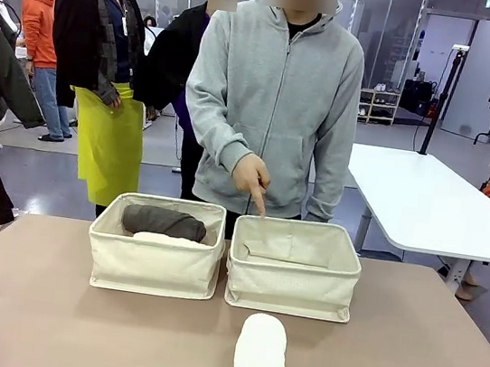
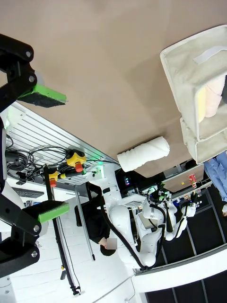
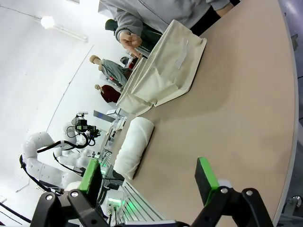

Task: Divide the towels into two baskets.
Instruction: Pick up one hotel-folded towel from the bottom of the table and place it in the Fabric basket indicated by the person.

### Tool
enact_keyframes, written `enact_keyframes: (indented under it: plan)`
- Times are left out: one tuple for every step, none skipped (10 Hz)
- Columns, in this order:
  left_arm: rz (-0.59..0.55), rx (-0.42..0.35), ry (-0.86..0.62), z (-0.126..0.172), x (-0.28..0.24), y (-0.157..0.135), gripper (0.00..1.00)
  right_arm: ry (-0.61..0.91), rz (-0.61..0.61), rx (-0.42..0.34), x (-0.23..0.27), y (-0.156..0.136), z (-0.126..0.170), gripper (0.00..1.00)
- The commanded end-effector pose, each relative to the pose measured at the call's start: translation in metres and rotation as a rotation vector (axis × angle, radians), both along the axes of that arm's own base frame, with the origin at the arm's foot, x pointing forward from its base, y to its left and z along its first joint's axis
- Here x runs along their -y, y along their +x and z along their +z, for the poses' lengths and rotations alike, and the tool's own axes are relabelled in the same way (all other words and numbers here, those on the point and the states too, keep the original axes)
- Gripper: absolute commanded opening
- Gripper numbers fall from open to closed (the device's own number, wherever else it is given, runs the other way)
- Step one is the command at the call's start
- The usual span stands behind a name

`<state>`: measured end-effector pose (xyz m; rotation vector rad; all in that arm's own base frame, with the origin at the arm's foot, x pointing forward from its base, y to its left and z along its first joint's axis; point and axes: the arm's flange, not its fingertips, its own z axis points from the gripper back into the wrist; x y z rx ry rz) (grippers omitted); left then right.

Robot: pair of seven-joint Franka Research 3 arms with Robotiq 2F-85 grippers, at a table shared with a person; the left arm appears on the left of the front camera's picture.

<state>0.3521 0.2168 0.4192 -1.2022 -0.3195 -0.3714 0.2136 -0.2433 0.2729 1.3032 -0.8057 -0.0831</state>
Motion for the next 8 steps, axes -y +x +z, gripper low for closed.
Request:
enact_keyframes:
  plan:
    - [-0.008, -0.002, 0.0, 0.0013, -0.0018, -0.0042, 1.0, 0.001, -0.014, -0.026, -0.0051, -0.0023, 0.0054, 1.0]
    - [-0.008, -0.002, 0.0, 0.0013, -0.0018, -0.0042, 1.0, 0.001, -0.014, -0.026, -0.0051, -0.0023, 0.0054, 1.0]
    - [-0.008, -0.002, 0.0, 0.0013, -0.0018, -0.0042, 1.0, 0.001, -0.014, -0.026, -0.0051, -0.0023, 0.0054, 1.0]
    - [-0.008, -0.002, 0.0, 0.0013, -0.0018, -0.0042, 1.0, 0.001, -0.014, -0.026, -0.0051, -0.0023, 0.0054, 1.0]
    - [-0.008, -0.002, 0.0, 0.0013, -0.0018, -0.0042, 1.0, 0.001, -0.014, -0.026, -0.0051, -0.0023, 0.0054, 1.0]
    - [-0.008, -0.002, 0.0, 0.0013, -0.0018, -0.0042, 1.0, 0.001, -0.014, -0.026, -0.0051, -0.0023, 0.0054, 1.0]
    - [-0.008, -0.002, 0.0, 0.0013, -0.0018, -0.0042, 1.0, 0.001, -0.014, -0.026, -0.0051, -0.0023, 0.0054, 1.0]
    - [-0.008, -0.002, 0.0, 0.0013, -0.0018, -0.0042, 1.0, 0.001, -0.014, -0.026, -0.0051, -0.0023, 0.0054, 1.0]
